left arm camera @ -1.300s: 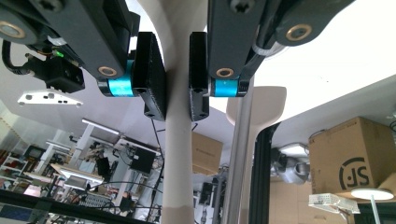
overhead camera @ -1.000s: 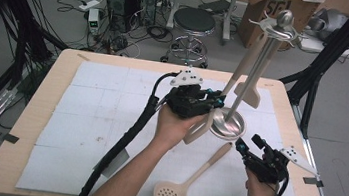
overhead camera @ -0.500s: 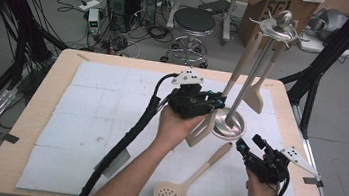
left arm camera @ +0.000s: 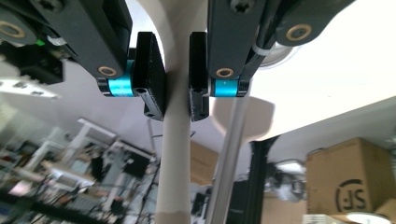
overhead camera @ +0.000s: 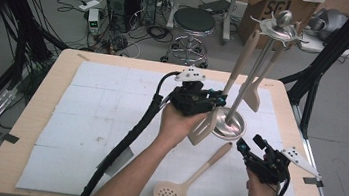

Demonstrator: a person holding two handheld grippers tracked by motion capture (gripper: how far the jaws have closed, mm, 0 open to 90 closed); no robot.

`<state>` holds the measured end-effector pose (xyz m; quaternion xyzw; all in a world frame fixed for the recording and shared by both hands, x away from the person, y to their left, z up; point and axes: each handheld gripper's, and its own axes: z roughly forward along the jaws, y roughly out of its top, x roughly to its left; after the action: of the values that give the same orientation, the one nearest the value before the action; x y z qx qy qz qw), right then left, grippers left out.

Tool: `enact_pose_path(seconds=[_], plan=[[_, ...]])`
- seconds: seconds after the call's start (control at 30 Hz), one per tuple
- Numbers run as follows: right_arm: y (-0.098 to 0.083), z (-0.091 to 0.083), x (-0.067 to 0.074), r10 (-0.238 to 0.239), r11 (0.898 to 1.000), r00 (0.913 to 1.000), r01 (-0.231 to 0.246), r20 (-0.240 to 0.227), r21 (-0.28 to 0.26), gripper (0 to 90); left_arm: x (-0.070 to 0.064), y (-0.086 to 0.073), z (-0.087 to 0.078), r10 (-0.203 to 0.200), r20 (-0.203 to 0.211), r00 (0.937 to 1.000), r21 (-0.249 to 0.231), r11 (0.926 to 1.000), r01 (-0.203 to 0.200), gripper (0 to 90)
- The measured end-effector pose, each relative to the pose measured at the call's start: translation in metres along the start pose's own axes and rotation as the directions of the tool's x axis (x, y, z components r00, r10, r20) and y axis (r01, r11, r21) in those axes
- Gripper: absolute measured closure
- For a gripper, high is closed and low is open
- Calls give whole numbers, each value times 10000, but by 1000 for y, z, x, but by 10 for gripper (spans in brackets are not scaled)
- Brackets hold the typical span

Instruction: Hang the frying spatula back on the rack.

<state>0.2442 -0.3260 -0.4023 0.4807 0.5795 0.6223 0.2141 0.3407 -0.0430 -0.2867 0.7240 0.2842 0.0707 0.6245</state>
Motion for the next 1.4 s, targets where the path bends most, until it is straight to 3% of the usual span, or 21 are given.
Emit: enact_pose_path(seconds=[0.17,0.23,0.3,0.43,0.63,0.73,0.8,0.97,1.07,1.2,1.4], plan=[[0,0,1,-18,10000,10000,18,-6,3,212,1,-1,2,-147,160,9998,9,9999,147,778],[0,0,1,17,10000,10000,-17,-7,25,212,3,-2,4,-357,487,9982,16,9994,357,777],[0,0,2,65,10000,10000,-65,-9,20,212,4,-2,4,-415,525,9978,-105,9991,421,775],[1,-1,0,-12,10000,10000,12,22,-34,212,9,-3,6,-818,1146,9900,-227,9961,849,763],[1,-2,0,-32,10000,10000,32,43,-87,212,16,-5,6,-1465,1268,9810,-250,9882,1508,556],[1,-2,0,36,9999,10000,-35,17,-97,212,20,-8,3,-1547,1268,9798,-416,9861,1611,525],[1,-2,0,-22,9999,10000,22,20,-104,212,23,-10,-1,-1727,1397,9750,-539,9819,1816,497],[1,-1,0,-14,10000,10000,14,23,-60,212,34,-17,-15,-1622,1401,9768,-528,9839,1709,426],[0,-1,0,-77,10000,10000,77,45,-54,212,46,-24,-25,-1870,1452,9716,-644,9781,1979,378],[0,0,1,-118,9999,9999,118,39,-28,213,53,-30,-40,-1897,1528,9699,-849,9753,2041,350],[1,0,-2,8,9999,10000,-7,95,-101,213,55,-37,-56,-1647,1452,9756,-790,9810,1774,308]])
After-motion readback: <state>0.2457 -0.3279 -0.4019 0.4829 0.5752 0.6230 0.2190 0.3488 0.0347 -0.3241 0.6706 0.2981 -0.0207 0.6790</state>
